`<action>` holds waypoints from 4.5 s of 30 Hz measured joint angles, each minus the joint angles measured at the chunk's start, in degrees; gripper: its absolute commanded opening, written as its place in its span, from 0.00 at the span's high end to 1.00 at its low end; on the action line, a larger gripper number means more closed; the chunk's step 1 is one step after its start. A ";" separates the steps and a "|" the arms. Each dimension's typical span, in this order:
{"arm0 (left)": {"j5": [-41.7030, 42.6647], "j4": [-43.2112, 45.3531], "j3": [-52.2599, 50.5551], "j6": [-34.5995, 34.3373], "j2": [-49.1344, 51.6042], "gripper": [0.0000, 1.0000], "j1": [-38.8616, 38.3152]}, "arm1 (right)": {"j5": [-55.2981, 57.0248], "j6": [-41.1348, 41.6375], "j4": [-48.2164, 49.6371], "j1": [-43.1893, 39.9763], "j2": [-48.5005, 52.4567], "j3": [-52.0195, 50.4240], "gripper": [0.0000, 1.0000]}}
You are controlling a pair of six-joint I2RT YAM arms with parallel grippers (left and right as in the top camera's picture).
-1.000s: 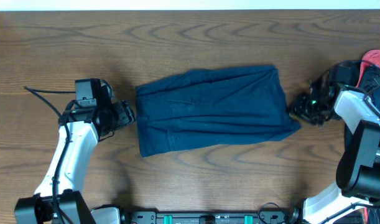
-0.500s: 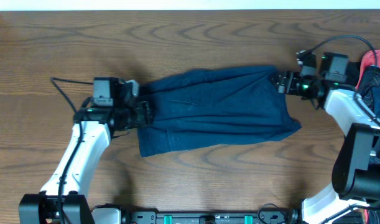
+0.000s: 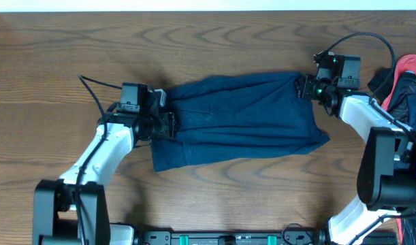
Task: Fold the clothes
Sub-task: 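Fold the top edge down toward the bottom with both grippers, then lift the left end with the left gripper and fold it rightward over the shorts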
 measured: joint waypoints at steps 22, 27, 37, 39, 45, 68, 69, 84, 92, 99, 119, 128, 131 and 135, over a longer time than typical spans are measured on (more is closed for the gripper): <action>-2.05 17.59 0.39 0.63 11.08 0.44 -0.02 | -3.93 0.46 -6.25 -6.82 -0.37 -0.09 0.99; -2.03 19.93 0.85 0.63 12.24 0.44 -0.02 | -5.42 -0.44 -10.95 -7.45 -1.03 -0.09 0.59; -2.05 20.11 0.85 -0.26 12.35 0.44 0.02 | -13.16 -6.14 -24.72 -7.45 -1.05 -0.04 0.89; -2.03 20.13 0.85 -0.50 12.35 0.44 0.02 | -11.34 -5.31 -26.67 -7.45 -1.05 -0.07 0.97; -2.03 20.28 0.85 -0.92 12.48 0.44 0.04 | 5.90 6.43 -27.54 -7.26 -1.75 -0.81 0.99; 9.68 7.06 0.81 -2.89 9.31 0.16 0.22 | -3.21 8.24 -33.42 -10.45 -20.39 -0.85 0.62; 10.08 7.52 0.87 -3.08 9.60 0.16 -0.07 | -3.13 8.76 -33.42 -10.67 -21.35 -0.85 0.64; 21.88 15.67 4.11 -8.70 16.76 0.17 -1.25 | -1.05 12.22 -30.40 -1.27 -12.63 -5.90 0.94; 20.92 18.73 4.02 -9.51 17.70 0.50 -6.91 | -0.46 14.05 -27.23 -0.26 -5.18 -6.80 0.97; 18.97 17.49 3.06 -11.28 18.99 0.94 -9.92 | -0.92 14.40 -26.80 -0.26 -4.83 -6.64 0.99; -7.65 -44.39 35.30 2.29 2.23 0.94 0.76 | -9.40 15.23 -27.65 -0.22 -15.39 -7.17 0.99; -18.88 -50.69 48.24 5.60 1.90 0.94 -2.23 | -10.14 16.20 -27.54 -0.22 -21.92 -7.17 0.99; -19.85 -48.72 48.41 5.42 2.12 0.94 -5.35 | -10.16 16.50 -27.65 -0.22 -21.92 -7.15 0.99; -20.28 -44.09 48.43 4.28 4.35 0.94 -10.62 | -10.19 16.52 -28.26 -0.22 -21.94 -7.17 0.99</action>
